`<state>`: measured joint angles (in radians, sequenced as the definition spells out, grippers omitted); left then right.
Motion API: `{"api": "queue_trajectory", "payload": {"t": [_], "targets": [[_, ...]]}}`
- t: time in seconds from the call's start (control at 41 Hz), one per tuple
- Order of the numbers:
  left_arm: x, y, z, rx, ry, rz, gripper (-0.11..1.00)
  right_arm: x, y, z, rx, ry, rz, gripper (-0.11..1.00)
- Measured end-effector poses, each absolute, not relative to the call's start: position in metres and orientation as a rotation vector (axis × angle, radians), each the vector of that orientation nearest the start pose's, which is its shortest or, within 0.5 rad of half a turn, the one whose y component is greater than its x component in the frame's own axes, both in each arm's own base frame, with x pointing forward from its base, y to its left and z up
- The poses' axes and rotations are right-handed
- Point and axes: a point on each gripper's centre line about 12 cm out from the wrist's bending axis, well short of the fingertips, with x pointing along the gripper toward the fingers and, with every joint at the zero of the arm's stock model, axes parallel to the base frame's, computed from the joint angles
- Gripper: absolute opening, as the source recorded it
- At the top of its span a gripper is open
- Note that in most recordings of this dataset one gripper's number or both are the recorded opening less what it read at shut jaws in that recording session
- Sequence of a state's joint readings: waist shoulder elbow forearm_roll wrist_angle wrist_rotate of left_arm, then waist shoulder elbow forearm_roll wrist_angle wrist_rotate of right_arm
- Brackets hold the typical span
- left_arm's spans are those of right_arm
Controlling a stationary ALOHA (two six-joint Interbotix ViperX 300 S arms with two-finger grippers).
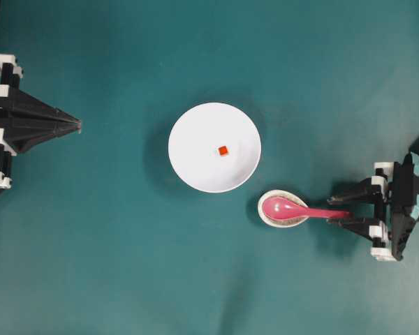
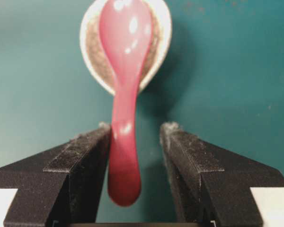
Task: Grip the spoon and scoop the red block from the bowl with right arm.
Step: 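Lower the right gripper and close it on the pink spoon handle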
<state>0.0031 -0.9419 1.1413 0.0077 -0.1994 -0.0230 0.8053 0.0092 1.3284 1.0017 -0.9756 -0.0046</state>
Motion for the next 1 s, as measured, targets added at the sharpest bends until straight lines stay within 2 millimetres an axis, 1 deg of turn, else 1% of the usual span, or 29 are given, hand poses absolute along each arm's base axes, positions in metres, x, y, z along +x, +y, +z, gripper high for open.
{"api": "queue_trajectory", "payload": {"t": [0.22,0.756,0.854,1.0], "targets": [[0.2052,0.0004,0.2918,-0.015,0.002,0.002,0.01,0.1969,0.0860,0.0828,0.155,0.447,-0.115,0.52],[0.2050,0.0004,0.2921,-0.011,0.000,0.001,0.01,0.1966,0.0858,0.0826,0.096,0.451,-0.101,0.50],[0.2052,0.0004,0.2918,-0.011,0.002,0.001,0.01,0.1964,0.0861,0.0824,0.093,0.452,-0.098,0.47],[0.2052,0.0004,0.2918,-0.012,0.002,0.002,0.01,0.1965,0.0862,0.0826,0.076,0.451,-0.093,0.37]]}}
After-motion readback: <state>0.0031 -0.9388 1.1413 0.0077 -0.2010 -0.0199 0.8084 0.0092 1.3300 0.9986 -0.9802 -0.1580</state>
